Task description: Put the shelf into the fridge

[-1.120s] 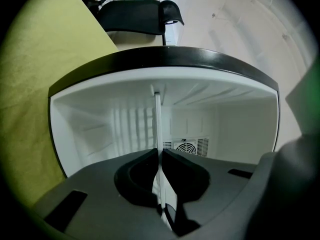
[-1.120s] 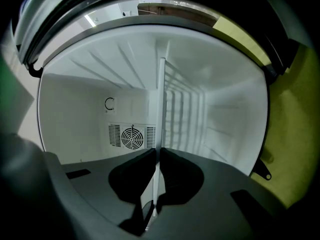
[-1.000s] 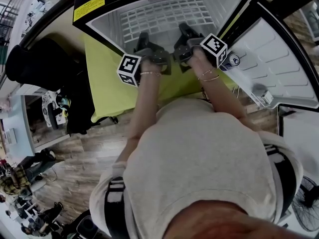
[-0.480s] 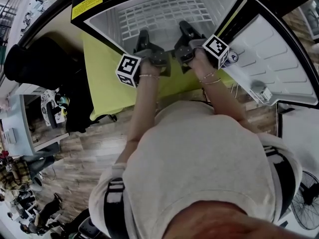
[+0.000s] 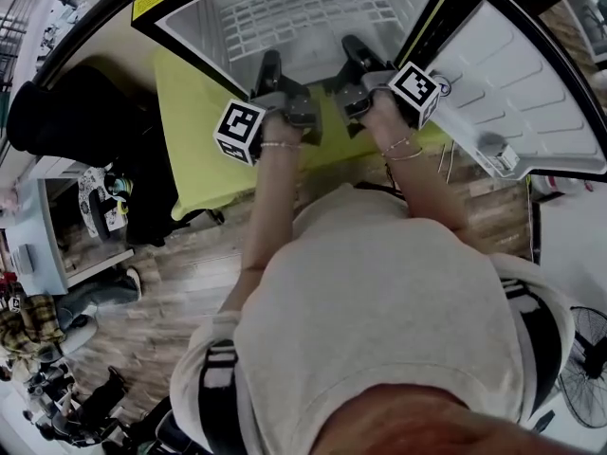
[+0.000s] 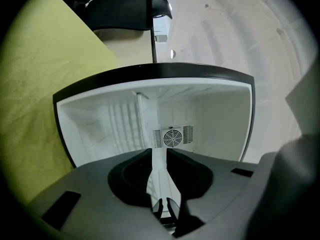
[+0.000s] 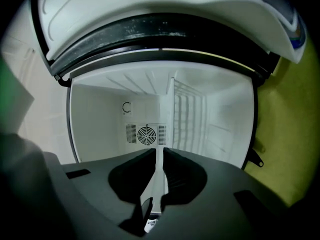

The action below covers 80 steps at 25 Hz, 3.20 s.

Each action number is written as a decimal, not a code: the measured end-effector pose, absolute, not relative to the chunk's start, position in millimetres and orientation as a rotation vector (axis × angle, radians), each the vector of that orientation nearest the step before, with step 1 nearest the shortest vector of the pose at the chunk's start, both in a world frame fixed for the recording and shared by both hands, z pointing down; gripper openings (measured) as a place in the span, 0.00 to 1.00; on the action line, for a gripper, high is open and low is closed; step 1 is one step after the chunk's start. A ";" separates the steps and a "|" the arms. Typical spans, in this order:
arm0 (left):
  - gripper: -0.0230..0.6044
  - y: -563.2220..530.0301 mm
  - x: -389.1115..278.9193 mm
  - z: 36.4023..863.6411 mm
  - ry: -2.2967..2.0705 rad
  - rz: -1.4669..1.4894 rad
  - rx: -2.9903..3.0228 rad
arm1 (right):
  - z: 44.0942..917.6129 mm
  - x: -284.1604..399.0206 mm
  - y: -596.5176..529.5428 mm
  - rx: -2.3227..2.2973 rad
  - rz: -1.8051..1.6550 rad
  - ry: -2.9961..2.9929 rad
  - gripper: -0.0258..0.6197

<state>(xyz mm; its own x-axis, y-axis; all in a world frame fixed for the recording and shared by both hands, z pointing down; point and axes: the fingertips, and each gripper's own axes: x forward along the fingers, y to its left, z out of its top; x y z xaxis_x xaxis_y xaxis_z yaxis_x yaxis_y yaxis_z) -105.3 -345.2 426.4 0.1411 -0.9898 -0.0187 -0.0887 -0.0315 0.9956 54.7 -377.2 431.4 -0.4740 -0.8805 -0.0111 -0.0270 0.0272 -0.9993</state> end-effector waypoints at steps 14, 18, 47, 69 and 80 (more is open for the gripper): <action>0.03 -305.0 -85.2 376.3 -0.919 -1.171 1.602 | 387.4 39.9 -330.9 -0.773 -1.411 1.831 0.05; 0.04 -294.3 -71.6 362.2 -0.917 -1.065 1.768 | 371.7 32.8 -317.7 -0.770 -1.281 2.051 0.05; 0.05 -251.7 -46.6 390.0 -1.410 0.058 2.424 | 370.8 2.9 -264.3 -1.255 -0.243 3.013 0.05; 0.05 -236.1 -42.7 408.3 -1.447 0.430 2.561 | 392.6 0.4 -244.2 -1.283 -0.193 3.066 0.05; 0.05 -239.5 -42.1 407.7 -1.438 0.390 2.545 | 400.3 3.8 -249.3 -1.349 -0.215 3.035 0.05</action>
<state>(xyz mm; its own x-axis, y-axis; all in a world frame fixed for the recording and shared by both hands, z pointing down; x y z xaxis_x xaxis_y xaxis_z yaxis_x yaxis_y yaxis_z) -42.1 -239.5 407.7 0.4941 -0.8086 0.3195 -0.8592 -0.5103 0.0373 3.8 -249.3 400.3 -0.6567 -0.7209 0.2212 -0.7450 0.6658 -0.0418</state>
